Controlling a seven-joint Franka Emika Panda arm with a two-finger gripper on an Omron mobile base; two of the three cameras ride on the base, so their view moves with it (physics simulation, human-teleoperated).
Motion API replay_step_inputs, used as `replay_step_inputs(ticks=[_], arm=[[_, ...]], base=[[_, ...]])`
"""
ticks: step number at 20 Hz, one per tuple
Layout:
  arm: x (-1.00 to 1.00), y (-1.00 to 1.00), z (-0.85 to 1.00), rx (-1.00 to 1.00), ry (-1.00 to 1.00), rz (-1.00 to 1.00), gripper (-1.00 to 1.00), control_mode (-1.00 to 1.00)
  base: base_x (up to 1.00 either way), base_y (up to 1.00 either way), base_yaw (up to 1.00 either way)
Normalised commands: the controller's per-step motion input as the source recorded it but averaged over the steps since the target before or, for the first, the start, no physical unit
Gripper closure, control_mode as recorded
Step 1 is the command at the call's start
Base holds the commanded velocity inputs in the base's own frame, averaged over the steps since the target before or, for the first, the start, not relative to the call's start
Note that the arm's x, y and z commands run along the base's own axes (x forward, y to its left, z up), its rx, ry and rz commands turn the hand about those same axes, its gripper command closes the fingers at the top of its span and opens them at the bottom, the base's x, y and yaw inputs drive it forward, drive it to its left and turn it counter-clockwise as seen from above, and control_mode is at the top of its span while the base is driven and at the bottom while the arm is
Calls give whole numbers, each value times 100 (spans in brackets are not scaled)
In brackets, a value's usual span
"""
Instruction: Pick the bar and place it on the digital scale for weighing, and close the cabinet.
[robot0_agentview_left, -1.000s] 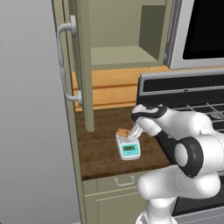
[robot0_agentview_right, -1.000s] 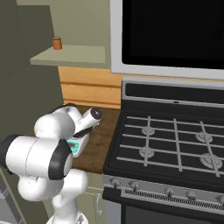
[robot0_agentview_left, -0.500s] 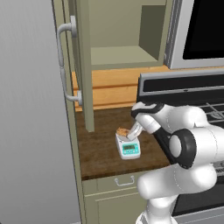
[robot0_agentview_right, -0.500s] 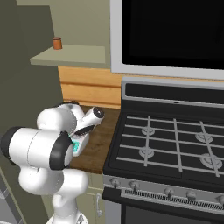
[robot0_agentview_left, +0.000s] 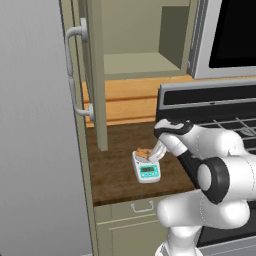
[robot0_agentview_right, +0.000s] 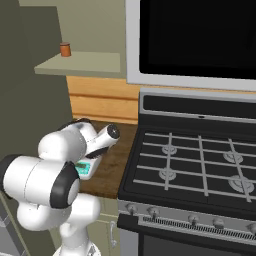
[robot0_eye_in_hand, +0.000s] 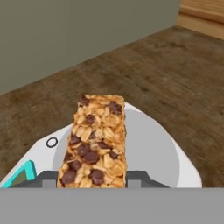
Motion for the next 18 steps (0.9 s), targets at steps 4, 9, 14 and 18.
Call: replay_step_inputs(ticks=[4, 9, 14, 18], arm=[[0, 7, -3, 0, -10, 0, -100, -100], [-1, 0, 0, 0, -10, 0, -100, -100], [-3, 0, 6, 0, -6, 0, -100, -100], [-17, 0, 53, 0, -11, 0, -100, -100]], base=[[0, 0, 0], [0, 0, 0], [0, 0, 0], [0, 0, 0]])
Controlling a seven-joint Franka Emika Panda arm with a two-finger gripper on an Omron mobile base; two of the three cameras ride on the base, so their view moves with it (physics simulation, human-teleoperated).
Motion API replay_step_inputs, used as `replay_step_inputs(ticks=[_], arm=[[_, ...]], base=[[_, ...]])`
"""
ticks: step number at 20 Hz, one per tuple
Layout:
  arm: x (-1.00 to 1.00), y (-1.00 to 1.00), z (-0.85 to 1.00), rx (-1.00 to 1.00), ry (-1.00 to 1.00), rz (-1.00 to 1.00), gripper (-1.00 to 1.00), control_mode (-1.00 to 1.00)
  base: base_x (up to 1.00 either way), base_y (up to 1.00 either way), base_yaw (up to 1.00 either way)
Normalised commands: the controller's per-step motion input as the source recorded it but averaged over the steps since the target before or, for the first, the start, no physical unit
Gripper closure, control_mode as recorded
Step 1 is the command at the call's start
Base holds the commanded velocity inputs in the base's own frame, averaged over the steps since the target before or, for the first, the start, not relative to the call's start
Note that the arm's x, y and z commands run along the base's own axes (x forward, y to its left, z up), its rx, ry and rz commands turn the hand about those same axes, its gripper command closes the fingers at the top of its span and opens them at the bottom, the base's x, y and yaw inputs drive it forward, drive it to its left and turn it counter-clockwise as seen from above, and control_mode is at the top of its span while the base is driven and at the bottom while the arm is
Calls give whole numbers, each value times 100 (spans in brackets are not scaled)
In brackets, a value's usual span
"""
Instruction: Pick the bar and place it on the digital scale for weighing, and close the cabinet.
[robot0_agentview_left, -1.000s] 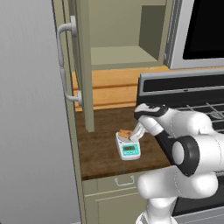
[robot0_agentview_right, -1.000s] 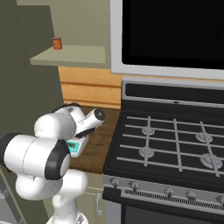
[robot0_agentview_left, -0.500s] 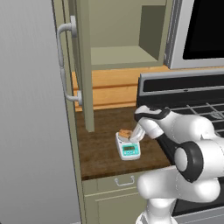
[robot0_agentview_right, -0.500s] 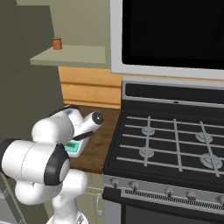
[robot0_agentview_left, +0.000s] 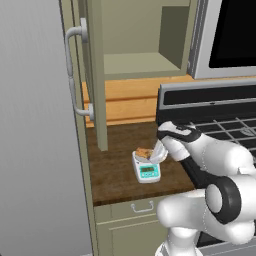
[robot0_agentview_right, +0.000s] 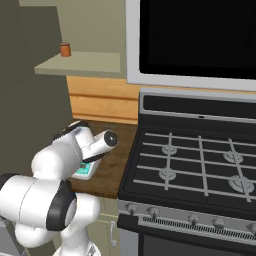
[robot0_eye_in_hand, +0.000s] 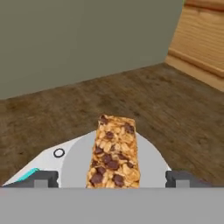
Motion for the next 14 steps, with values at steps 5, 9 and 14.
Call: replay_step_inputs(ticks=[5, 9, 14], arm=[[-57, 0, 92, 0, -18, 0, -100, -100], [-80, 0, 98, 0, -22, 0, -100, -100], [-98, 0, 100, 0, -30, 0, -100, -100]], base=[[0, 0, 0], [0, 0, 0], [0, 0, 0]])
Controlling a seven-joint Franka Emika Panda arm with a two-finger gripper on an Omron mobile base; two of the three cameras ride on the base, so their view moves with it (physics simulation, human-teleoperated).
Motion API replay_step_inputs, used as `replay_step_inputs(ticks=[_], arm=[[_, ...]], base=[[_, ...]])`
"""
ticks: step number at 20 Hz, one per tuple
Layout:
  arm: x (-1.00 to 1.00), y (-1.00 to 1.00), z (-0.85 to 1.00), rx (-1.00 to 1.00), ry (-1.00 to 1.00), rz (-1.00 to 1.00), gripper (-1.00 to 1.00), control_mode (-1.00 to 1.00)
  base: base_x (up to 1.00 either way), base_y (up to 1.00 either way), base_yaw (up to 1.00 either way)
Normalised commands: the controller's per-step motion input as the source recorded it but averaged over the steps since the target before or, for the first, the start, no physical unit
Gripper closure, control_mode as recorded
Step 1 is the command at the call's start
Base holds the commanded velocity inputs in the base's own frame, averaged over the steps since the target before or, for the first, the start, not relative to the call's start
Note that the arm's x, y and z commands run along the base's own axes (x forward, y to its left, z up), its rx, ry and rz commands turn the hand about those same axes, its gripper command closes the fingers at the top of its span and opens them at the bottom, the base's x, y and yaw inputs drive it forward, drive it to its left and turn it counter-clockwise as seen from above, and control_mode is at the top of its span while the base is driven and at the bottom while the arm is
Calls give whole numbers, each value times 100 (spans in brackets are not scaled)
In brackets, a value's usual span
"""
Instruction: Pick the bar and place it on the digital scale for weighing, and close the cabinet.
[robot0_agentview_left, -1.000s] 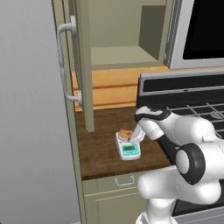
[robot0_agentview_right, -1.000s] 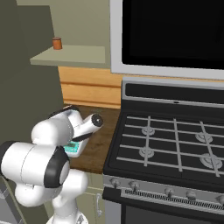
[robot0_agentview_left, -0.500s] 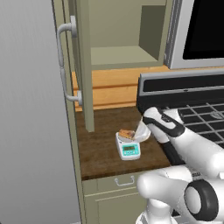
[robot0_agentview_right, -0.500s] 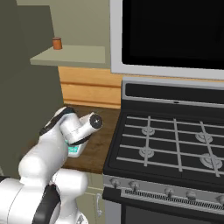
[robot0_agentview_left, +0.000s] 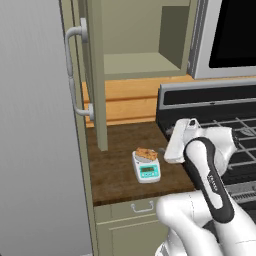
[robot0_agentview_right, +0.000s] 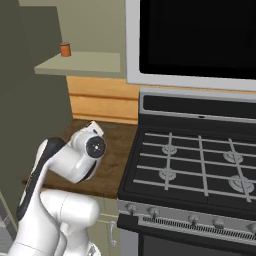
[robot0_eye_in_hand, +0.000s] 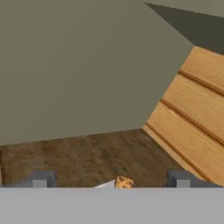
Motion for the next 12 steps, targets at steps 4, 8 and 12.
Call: replay_step_inputs(ticks=[4, 8, 12], arm=[[-100, 0, 100, -5, -13, 0, -100, -100], [-100, 0, 91, -9, -2, 0, -100, -100], [-100, 19, 51, -9, -20, 0, -100, -100]], base=[[0, 0, 0], [0, 0, 0], [0, 0, 0]])
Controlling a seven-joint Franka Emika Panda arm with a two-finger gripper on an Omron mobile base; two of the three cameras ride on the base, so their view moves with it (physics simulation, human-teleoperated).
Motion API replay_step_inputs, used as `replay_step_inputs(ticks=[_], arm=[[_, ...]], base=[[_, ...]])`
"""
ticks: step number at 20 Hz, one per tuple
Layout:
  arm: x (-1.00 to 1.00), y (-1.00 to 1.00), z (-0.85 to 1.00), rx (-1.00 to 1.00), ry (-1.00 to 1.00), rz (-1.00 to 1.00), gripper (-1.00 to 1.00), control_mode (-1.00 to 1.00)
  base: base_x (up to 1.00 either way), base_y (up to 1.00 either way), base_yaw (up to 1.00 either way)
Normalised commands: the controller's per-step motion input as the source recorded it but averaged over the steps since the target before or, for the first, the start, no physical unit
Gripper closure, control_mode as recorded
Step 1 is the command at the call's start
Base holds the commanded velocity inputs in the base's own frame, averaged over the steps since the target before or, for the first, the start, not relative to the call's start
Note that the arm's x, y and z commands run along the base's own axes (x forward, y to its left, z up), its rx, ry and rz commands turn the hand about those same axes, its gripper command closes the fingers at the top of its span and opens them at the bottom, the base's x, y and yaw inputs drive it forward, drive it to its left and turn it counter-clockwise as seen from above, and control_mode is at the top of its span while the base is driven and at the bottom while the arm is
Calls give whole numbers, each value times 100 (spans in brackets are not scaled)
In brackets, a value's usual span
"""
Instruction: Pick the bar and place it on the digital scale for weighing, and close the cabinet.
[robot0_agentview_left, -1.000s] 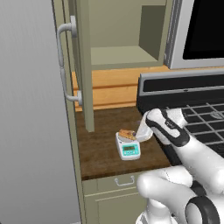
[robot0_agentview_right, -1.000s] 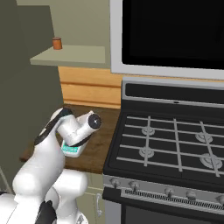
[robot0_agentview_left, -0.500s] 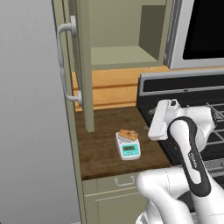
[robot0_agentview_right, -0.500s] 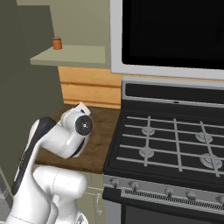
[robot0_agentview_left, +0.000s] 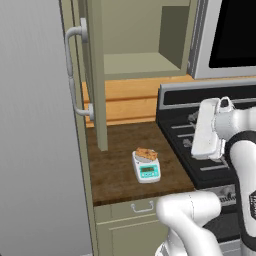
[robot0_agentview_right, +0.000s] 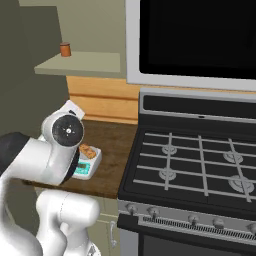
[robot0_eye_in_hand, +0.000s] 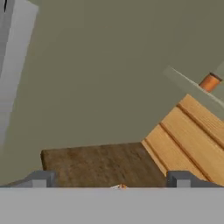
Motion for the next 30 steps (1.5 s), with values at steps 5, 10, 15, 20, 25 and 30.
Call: replay_step_inputs(ticks=[5, 10, 15, 20, 25, 30], arm=[[-100, 57, 27, -7, -60, 0, -100, -100], [-100, 79, 36, -15, -44, -3, -100, -100], [-100, 86, 6, -13, -28, -2, -100, -100], [-99, 81, 0, -11, -36, 0, -100, -100], [-20, 100, -7, -19, -21, 0, -100, -100], [38, 61, -34, -6, -15, 0, -100, -100]], base=[[0, 0, 0], [0, 0, 0], [0, 0, 0], [0, 0, 0], [0, 0, 0], [0, 0, 0]])
